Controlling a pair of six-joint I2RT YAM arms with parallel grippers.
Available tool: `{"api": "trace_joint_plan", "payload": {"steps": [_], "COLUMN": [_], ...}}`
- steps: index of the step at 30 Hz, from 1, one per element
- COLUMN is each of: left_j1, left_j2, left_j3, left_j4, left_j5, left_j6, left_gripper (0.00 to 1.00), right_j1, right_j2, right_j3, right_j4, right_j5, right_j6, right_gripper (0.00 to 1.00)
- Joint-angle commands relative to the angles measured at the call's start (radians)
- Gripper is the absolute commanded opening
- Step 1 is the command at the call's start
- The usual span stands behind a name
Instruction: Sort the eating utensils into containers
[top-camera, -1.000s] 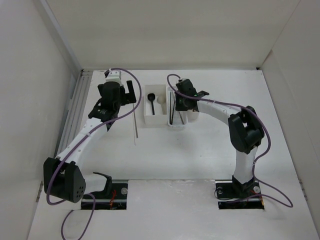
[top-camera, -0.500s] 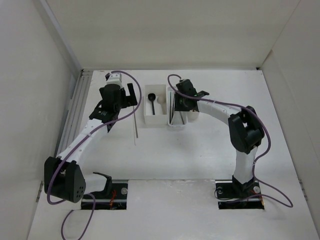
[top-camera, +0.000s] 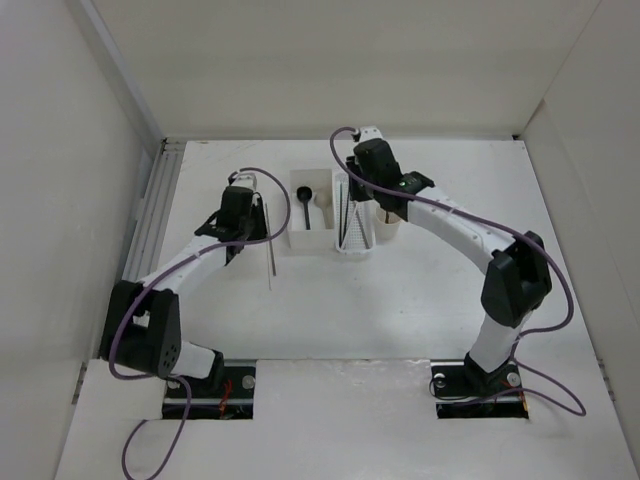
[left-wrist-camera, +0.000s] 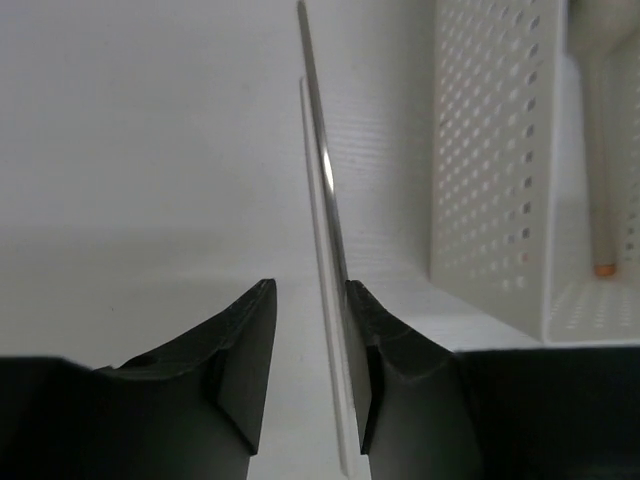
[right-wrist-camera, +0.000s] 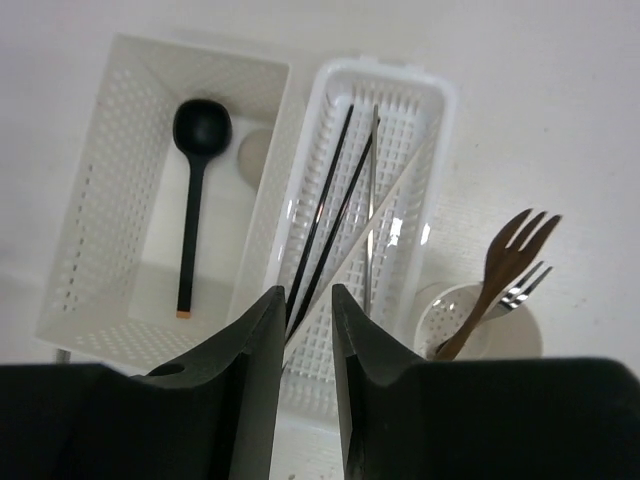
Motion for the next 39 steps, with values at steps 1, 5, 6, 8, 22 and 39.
{"api": "trace_joint_plan", "payload": {"steps": [1, 5, 6, 8, 22, 39], "left_j1": [0.004, 0.004, 0.004, 0.004, 0.014, 0.059], "left_j2": [0.052, 0.1, 0.122, 0.204, 0.324, 0.424], "left_j3": [0.028, 0.028, 0.063, 0.1, 0.183, 0.218], "left_j4": [-0.067, -0.052, -0.064, -0.139, -0.187, -0.271], "left_j5": [-0.009, 0.047, 0.047, 0.026, 0.024, 0.001], "left_j6": [-0.018, 0.025, 0.025, 0.014, -0.027, -0.036], "left_gripper": [0.3, 0.49, 0.49, 0.45, 0.35, 0.22], "right_j1": [0.008, 0.008, 0.008, 0.008, -0.092, -0.12], "right_j2": [-0.066, -0.094, -0.094, -0.094, -0.064, -0.073], "right_j3": [0.03, 0.01, 0.01, 0.01, 0.019, 0.019], "right_j4": [0.049, 0.086, 0.086, 0.099, 0.119, 0.119], "right_j5": [0.037, 0.037, 0.046, 0.046, -0.001, -0.001], "right_j6": [-0.069, -0.109, -0.118, -0.15, -0.172, -0.172], "right_gripper": [0.31, 0.32, 0.32, 0.32, 0.32, 0.35]}}
